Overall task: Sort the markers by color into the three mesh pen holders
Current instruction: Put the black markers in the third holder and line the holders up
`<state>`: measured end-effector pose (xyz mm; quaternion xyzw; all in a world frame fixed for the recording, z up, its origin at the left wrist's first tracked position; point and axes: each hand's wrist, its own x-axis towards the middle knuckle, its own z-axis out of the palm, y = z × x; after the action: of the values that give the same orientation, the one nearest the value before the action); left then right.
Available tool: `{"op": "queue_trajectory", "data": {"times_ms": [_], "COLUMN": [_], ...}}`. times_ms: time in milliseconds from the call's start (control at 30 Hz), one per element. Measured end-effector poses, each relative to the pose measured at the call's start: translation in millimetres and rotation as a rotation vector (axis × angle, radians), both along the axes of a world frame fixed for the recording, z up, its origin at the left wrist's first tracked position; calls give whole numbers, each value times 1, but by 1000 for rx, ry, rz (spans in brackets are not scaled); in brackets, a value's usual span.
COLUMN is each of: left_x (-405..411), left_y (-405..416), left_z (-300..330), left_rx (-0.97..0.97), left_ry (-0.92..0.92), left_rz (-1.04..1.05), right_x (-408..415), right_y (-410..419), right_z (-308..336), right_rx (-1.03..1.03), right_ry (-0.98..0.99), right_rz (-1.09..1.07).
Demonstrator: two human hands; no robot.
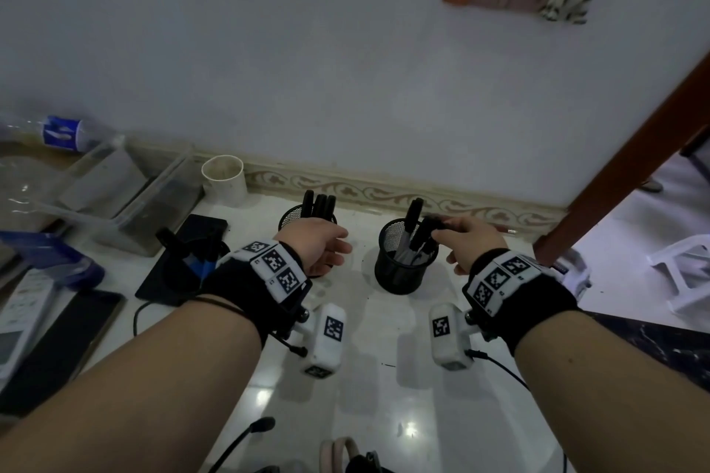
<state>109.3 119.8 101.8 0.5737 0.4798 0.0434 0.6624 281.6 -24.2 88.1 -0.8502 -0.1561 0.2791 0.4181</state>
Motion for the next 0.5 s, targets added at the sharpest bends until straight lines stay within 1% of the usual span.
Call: {"op": "queue_trajectory", "data": {"times_ms": [333, 500], "left_x": [-7, -11], "left_y": [7, 13], "left_z": [3, 4], "left_rx": [29, 22], "left_ry": [-1, -30], "left_rz": [37, 88], "right_x": [0, -4], "right_y": [-8, -7], "right_z": [2, -3], "right_rx": [-46, -79], "right_ry": [34, 104], "right_rz": [36, 42]}}
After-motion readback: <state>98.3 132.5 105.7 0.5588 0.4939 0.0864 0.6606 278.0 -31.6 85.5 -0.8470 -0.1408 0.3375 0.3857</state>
